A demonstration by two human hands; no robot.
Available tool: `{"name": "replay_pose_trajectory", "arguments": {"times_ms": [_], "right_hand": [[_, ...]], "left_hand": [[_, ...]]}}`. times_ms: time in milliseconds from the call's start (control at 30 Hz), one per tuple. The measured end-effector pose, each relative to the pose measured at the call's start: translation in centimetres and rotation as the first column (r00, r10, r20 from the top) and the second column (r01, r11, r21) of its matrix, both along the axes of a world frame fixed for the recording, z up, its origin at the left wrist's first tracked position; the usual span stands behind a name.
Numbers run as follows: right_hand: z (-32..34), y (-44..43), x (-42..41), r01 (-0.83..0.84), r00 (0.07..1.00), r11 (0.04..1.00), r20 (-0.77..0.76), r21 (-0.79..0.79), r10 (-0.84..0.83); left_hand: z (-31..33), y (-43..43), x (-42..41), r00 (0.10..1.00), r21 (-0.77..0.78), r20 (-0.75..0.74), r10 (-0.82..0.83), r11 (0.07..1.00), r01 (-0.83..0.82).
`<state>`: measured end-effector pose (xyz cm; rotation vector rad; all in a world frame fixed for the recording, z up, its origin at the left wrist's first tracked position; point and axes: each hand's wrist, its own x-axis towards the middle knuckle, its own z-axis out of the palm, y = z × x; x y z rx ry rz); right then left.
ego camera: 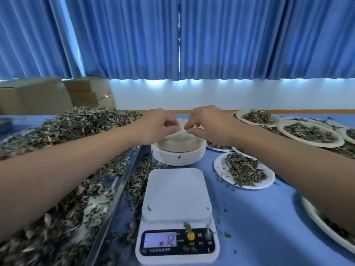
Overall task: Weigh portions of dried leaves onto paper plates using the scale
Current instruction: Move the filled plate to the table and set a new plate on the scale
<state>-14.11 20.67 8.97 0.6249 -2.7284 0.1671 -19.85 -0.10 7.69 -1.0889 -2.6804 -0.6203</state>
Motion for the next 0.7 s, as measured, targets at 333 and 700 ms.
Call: {"name": "replay_pose_trajectory", "arguments": {"times_ms": [333, 700], "right_hand": [[-1.5, -0.4, -1.4, -0.082, 0.995, 0.971, 0.079, 0.224, 0.066], [-1.7, -0.8, -1.1, -0.105, 0.987, 0.834, -0.045, 0.542, 0.154]], "left_hand": [[-2.2, -1.9, -1.2, 0.991, -0.127, -0.020, -0.133, 0.983, 0.129], [-2.7, -2.1, -1.1, 0.984, -0.065, -0.049, -0.169, 0.984, 0.166]]}}
